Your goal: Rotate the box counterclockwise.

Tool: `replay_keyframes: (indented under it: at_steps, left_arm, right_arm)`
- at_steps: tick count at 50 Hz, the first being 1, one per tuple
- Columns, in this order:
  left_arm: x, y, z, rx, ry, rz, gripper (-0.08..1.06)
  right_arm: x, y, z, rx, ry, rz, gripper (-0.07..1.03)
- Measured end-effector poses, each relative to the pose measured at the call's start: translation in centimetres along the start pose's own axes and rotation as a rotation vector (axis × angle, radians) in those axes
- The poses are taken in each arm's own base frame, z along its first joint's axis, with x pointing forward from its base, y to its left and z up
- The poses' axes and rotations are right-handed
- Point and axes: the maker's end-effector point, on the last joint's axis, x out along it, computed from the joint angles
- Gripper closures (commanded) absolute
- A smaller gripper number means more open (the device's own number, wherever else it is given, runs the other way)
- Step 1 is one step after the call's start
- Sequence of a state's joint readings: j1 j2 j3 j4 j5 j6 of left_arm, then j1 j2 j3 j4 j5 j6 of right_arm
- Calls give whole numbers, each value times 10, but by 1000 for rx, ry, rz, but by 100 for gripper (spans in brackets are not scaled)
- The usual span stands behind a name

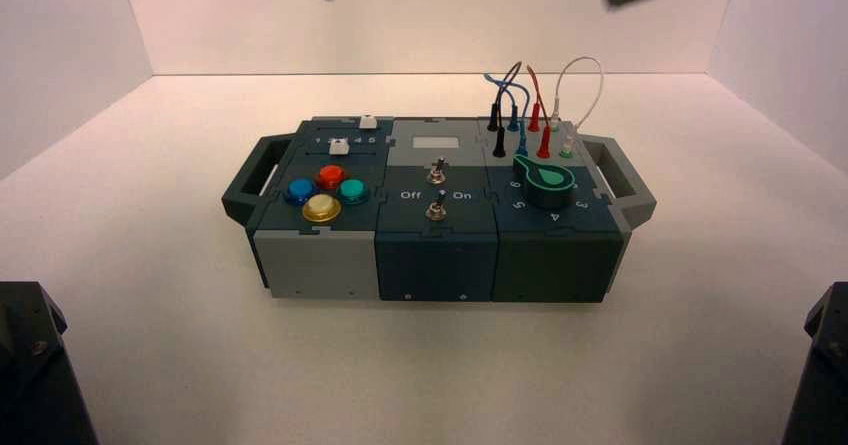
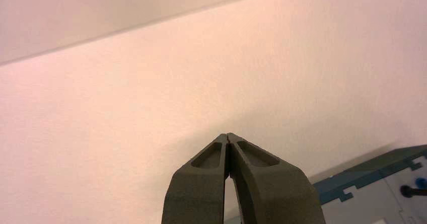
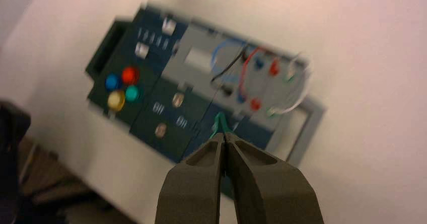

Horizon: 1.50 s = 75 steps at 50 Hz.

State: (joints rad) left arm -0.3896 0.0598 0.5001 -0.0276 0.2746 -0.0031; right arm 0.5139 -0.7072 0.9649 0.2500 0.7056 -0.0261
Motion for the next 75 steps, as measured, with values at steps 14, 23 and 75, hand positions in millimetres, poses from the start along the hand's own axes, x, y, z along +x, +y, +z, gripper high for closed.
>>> replay_keyframes:
  at_steps: [14,23,75]
  left_arm:
    - [40,-15,-18,46,106,-20,101]
    - [58,-14,-38,46,174,-18,101]
    - [94,-19,-74,67,283,-24,101]
  right_arm:
    - [45,24,-36,15,266,64,99]
    - [61,32,-48,35,367,78,99]
    - [76,23,-118,134,544,77,99]
